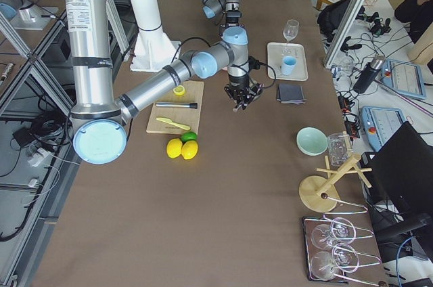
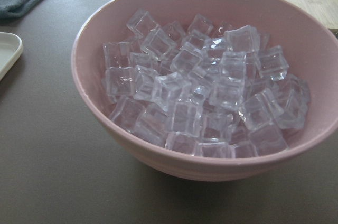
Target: Put ice in cup with scoop
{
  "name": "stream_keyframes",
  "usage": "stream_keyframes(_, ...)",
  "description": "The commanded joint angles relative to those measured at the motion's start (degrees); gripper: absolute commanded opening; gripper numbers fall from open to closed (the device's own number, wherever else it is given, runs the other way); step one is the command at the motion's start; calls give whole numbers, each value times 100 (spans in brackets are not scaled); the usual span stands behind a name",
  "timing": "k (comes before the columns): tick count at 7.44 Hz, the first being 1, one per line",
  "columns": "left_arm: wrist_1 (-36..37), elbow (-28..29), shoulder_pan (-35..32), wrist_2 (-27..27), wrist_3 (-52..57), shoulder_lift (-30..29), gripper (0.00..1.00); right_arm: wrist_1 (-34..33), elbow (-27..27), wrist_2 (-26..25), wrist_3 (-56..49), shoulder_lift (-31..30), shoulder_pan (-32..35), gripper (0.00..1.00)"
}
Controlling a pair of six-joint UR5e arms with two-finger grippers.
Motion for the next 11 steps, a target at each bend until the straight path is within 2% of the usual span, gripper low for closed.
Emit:
stream_keyframes(1, -156, 365, 132, 155, 534, -210, 98, -2775, 750, -628, -1678, 1346, -720, 0)
stream_keyframes(2, -156, 436, 132, 163, 535, -298, 98, -3366, 734, -647, -1855, 1820, -845, 0)
stream_keyframes(3, -156, 524, 132, 163, 535, -351, 98, -3668, 621, -847, -2335, 2103, -925, 0)
stream_keyframes(5, -147, 718, 140, 155, 526, -501, 98, -4370, 480, -1137, -2436, 2647, -1450, 0)
stream_keyframes(7, -138, 788, 149, 155, 508, -589, 98, -4515, 112, -1621, -3127, 3167, -1567, 0)
stream_keyframes(8, -138, 788, 158, 163, 482, -606, 98, -4610, -308, -1640, -3096, 3640, -1645, 0)
stream_keyframes(9, -129, 797, 175, 163, 473, -624, 98, -4611, -582, -1841, -3052, 3836, -1864, 0)
stream_keyframes(11, -129, 797, 211, 163, 473, -633, 98, -4611, -759, -2184, -2632, 3960, -2295, 0)
